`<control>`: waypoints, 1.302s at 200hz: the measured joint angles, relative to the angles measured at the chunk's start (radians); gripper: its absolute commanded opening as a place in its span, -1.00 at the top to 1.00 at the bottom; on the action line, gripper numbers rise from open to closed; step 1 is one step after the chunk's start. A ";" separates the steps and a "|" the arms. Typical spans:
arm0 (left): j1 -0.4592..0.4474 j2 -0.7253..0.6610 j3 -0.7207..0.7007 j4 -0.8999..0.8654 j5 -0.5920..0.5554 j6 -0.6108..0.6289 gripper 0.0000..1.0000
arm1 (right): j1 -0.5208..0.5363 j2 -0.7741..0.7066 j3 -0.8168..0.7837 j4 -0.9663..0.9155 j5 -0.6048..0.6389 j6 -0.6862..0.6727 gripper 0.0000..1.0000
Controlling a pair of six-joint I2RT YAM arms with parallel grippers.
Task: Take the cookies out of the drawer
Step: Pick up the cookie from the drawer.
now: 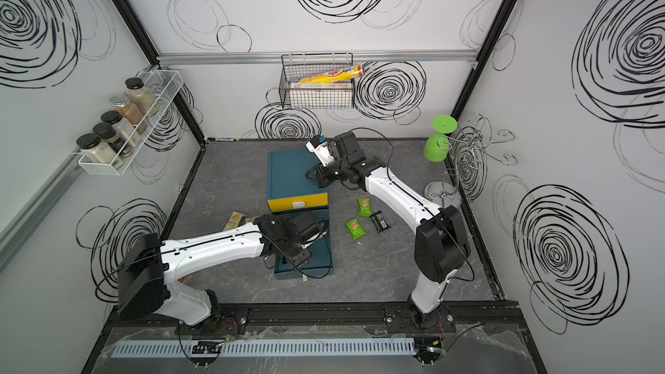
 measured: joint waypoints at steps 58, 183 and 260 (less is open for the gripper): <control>0.070 0.080 -0.027 0.011 0.005 0.089 -0.59 | 0.000 0.000 -0.007 0.015 -0.010 -0.002 0.94; 0.103 0.151 -0.079 0.090 0.022 0.127 -0.74 | 0.000 0.000 -0.020 0.041 -0.023 -0.003 0.92; 0.116 0.170 -0.079 0.108 0.052 0.140 -0.41 | 0.000 0.000 -0.026 0.055 -0.029 -0.002 0.93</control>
